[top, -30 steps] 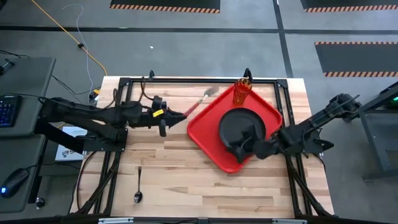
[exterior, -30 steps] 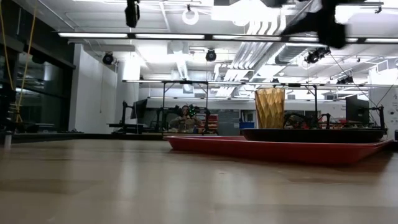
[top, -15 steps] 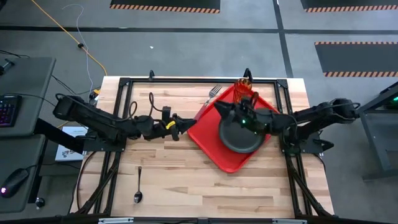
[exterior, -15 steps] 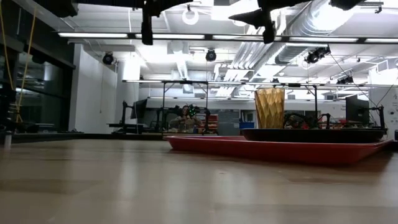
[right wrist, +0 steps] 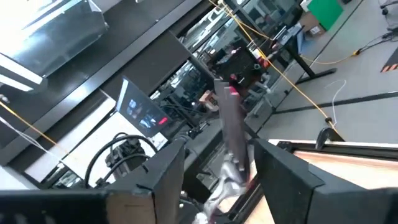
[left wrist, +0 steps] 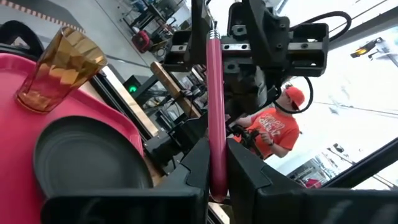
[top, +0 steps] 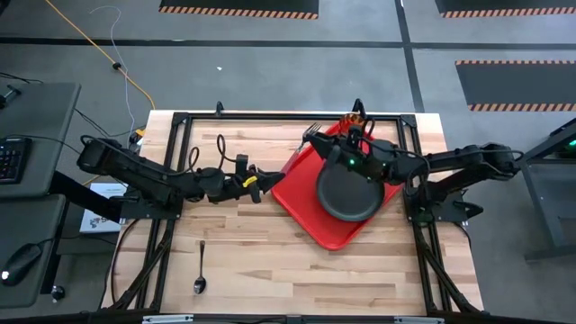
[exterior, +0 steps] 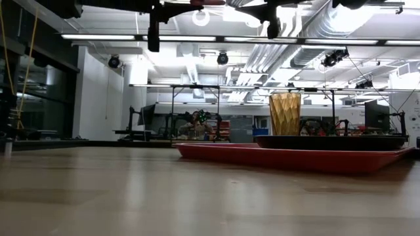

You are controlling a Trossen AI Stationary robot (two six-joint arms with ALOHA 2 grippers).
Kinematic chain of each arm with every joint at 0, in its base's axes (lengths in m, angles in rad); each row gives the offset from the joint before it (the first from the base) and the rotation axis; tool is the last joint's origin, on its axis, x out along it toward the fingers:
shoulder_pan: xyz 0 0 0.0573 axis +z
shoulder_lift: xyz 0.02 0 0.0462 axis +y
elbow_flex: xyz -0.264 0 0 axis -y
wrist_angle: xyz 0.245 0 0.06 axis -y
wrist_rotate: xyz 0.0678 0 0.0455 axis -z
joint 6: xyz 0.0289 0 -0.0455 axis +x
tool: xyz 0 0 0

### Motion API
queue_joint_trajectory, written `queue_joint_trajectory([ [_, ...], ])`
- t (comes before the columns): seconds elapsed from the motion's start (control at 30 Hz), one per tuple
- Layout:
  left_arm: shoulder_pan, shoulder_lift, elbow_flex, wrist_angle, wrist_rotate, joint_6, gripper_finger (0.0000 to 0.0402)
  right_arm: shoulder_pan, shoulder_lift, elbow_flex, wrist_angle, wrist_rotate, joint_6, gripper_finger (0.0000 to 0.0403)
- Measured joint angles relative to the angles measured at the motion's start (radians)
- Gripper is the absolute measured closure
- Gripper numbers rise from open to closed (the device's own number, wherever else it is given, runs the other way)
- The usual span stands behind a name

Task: Pick and place plate/cup/fork/spoon on tray
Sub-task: Put the pink fork on the red serving tray to the left of the black plate

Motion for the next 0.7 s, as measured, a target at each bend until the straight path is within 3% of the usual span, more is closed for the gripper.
queue_joint_trajectory([
  [0.17,0.000,0.000,0.000,0.002,0.000,-0.001,0.0381,-0.004,0.000,0.000,-0.033,0.019,0.003,0.0277],
  [0.33,0.000,0.000,0.000,0.000,0.000,-0.015,0.0377,-0.004,0.000,0.000,-0.044,0.038,0.004,0.0383],
  [0.57,0.004,-0.018,0.001,-0.040,0.004,-0.019,0.0273,-0.015,-0.052,0.000,-0.076,-0.003,-0.044,0.0399],
  [0.7,0.028,-0.097,0.002,-0.150,0.051,0.004,0.0223,-0.050,-0.172,0.067,-0.361,-0.055,-0.058,0.0401],
])
